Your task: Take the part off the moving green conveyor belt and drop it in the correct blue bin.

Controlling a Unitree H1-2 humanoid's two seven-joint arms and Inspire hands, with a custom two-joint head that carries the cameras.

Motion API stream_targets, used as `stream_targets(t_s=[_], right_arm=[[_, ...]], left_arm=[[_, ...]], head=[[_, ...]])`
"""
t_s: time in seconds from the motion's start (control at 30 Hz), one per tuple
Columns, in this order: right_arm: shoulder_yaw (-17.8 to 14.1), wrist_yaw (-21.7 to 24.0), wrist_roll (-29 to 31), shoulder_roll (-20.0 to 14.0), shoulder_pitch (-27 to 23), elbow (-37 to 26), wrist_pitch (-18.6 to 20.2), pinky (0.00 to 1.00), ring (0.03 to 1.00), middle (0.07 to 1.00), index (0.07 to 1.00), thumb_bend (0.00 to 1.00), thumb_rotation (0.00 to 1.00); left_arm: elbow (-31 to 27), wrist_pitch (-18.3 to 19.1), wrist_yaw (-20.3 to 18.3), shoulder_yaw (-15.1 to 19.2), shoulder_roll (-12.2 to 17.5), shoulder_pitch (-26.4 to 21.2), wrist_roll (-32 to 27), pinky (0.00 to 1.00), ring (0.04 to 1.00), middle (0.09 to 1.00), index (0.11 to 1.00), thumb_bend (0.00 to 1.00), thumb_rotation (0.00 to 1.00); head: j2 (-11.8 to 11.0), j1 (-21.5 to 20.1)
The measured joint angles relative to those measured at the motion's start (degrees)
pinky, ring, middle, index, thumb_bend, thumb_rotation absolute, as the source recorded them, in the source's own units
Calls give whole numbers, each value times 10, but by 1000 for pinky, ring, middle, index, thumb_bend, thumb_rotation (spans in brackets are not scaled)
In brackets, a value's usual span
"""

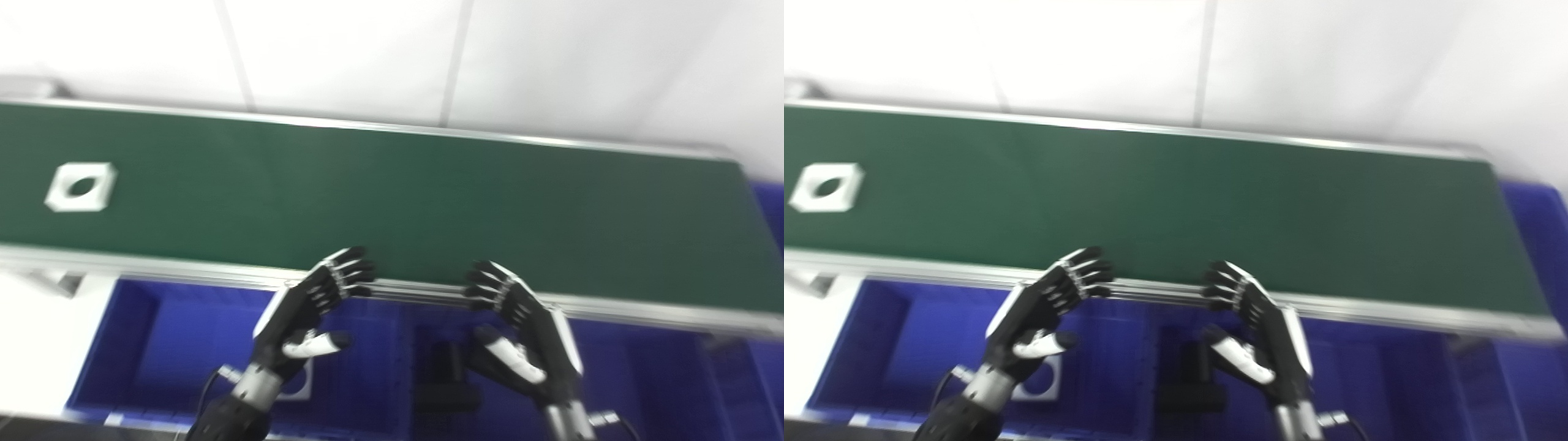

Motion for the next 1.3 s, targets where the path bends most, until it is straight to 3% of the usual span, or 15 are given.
stream_targets(t_s=[0.1, 0.23, 0.43, 0.7, 0.97, 1.3], right_arm=[[-2, 1, 1, -8, 0, 6, -14, 614, 698, 766, 827, 717, 674], [-5, 0, 2, -12, -5, 20, -24, 611, 692, 758, 825, 732, 705], [-5, 1, 3, -11, -8, 43, -41, 608, 692, 762, 825, 761, 708], [-4, 1, 4, -9, -12, 59, -44, 605, 690, 760, 824, 769, 726], [-3, 1, 6, -7, -14, 61, -49, 593, 682, 754, 819, 766, 721], [-3, 1, 9, -4, -16, 64, -49, 595, 685, 755, 821, 771, 706]], left_arm=[[-23, 2, 1, -4, 5, 1, 13, 712, 765, 801, 840, 930, 507], [-46, 7, 2, -7, 12, 2, 14, 717, 767, 804, 840, 922, 491], [-121, 45, 2, -7, 39, 13, 20, 733, 778, 810, 850, 912, 493], [-178, 84, 3, 4, 70, 13, 27, 750, 791, 822, 859, 903, 478], [-217, 105, 5, 22, 96, 6, 37, 776, 805, 826, 860, 896, 453], [-220, 113, 3, 23, 104, -8, 38, 791, 820, 836, 862, 879, 436]], head=[[-11, 20], [-47, 57], [-74, 76], [-94, 81], [-98, 80], [-99, 86]])
